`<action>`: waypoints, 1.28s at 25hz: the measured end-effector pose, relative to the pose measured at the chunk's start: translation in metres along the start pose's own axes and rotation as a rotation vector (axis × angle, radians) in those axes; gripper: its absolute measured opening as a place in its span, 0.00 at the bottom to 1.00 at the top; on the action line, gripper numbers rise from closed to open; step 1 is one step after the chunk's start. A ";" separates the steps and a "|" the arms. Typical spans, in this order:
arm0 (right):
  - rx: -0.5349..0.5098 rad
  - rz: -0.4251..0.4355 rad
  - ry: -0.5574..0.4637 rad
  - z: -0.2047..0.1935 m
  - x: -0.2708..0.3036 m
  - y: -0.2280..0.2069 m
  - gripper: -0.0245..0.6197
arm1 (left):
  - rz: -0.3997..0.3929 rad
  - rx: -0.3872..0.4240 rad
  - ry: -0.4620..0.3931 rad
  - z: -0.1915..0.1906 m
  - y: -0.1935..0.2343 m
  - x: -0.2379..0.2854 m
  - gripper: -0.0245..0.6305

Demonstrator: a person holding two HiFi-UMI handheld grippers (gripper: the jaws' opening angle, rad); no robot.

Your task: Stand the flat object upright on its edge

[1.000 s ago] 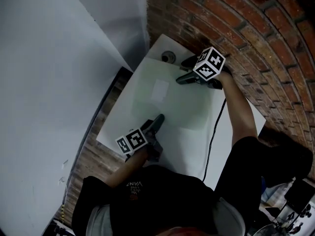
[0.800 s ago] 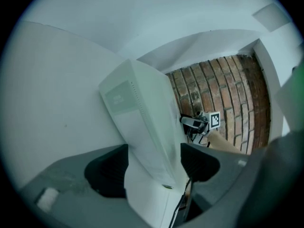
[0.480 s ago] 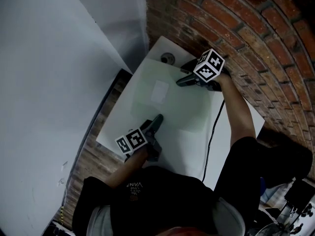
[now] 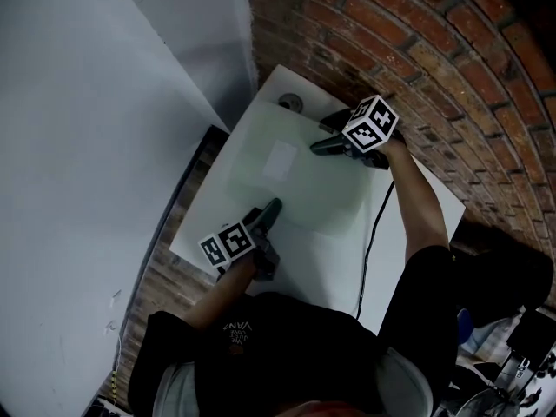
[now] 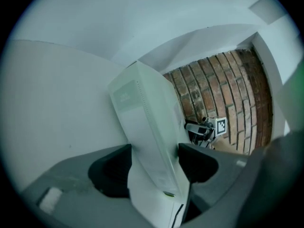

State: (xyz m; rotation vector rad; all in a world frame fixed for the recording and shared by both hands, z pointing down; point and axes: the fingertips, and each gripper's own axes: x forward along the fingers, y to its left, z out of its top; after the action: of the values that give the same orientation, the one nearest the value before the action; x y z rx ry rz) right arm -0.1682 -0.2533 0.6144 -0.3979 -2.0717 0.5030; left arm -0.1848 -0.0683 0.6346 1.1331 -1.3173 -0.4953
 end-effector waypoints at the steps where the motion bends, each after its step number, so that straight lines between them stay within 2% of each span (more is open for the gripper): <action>1: 0.001 -0.010 -0.015 0.000 -0.002 0.001 0.57 | 0.001 0.011 -0.003 0.002 -0.001 -0.001 0.52; 13: 0.015 -0.121 -0.208 0.006 -0.028 0.019 0.56 | -0.012 0.162 -0.050 0.030 -0.018 -0.014 0.52; 24: 0.036 -0.201 -0.338 0.007 -0.054 0.038 0.55 | -0.037 0.267 -0.097 0.053 -0.042 -0.025 0.52; 32: 0.068 -0.280 -0.440 -0.008 -0.080 0.050 0.55 | -0.059 0.347 -0.091 0.055 -0.059 -0.025 0.52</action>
State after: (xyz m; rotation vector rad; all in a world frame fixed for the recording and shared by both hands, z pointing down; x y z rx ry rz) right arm -0.1166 -0.2455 0.5352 0.0539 -2.4735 0.5220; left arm -0.2240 -0.0926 0.5636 1.4523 -1.4907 -0.3724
